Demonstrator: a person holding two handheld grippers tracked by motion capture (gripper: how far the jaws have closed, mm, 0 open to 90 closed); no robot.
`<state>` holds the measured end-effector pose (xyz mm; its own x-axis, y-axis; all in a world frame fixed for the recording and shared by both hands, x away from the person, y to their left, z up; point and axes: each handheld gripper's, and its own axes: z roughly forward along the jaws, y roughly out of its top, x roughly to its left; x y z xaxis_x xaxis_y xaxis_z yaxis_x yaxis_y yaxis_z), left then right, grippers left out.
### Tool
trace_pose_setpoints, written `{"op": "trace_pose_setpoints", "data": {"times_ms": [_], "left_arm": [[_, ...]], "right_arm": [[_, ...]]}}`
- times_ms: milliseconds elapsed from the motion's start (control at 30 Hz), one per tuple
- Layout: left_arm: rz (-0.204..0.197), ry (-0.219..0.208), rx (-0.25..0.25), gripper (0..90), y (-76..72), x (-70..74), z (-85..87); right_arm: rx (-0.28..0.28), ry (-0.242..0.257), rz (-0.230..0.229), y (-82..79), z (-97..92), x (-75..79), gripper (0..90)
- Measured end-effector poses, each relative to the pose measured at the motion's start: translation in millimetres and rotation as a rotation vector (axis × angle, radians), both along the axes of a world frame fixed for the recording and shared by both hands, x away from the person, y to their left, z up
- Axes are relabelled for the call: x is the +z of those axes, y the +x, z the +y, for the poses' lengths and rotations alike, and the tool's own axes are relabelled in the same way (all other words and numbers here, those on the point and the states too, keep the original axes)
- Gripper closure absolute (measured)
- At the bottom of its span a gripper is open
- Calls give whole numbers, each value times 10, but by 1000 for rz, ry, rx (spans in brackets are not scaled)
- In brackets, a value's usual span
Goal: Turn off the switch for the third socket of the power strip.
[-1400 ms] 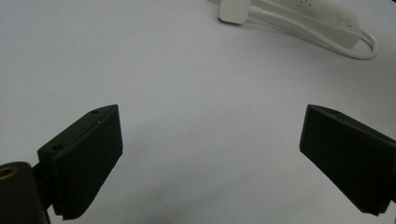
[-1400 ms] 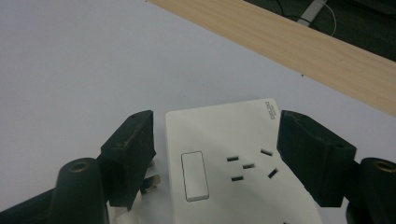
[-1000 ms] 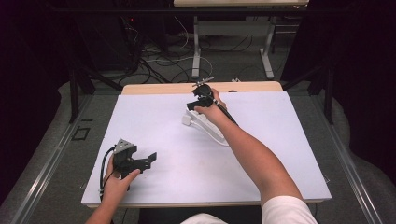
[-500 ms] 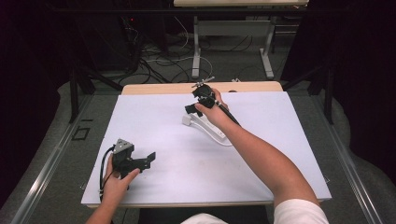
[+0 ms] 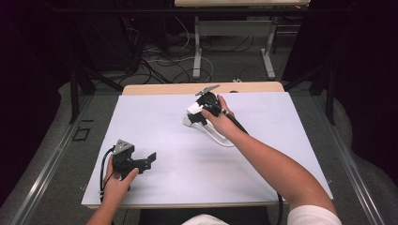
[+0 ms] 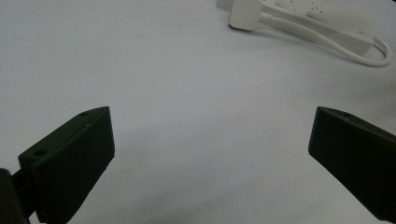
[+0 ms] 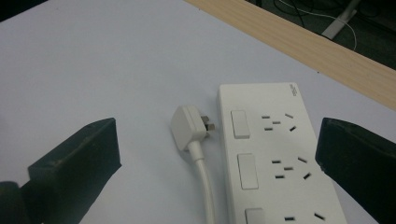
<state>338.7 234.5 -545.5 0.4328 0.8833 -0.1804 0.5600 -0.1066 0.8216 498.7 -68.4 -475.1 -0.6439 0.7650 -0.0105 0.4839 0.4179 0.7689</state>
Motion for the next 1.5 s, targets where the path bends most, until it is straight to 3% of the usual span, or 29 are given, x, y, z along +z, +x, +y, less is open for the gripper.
{"op": "trace_pose_setpoints", "data": {"times_ms": [33, 533, 800, 900, 1500], "left_arm": [[0, 1, 0, 3, -1, 0, -1], [11, 2, 9, 3, -1, -3, 9], [12, 5, 8, 3, 0, -7, 7], [4, 3, 10, 3, 4, -15, 0], [6, 2, 11, 3, 5, -17, -5]], "right_arm": [[3, -21, -1, -23, -24, 7, 0], [-8, 0, -7, -298, -373, 8, 0], [-28, 44, 1, -422, -558, 13, 0], [-25, 62, -15, -459, -627, 14, 0], [-78, 94, -10, -694, -1065, -17, 8]]}}
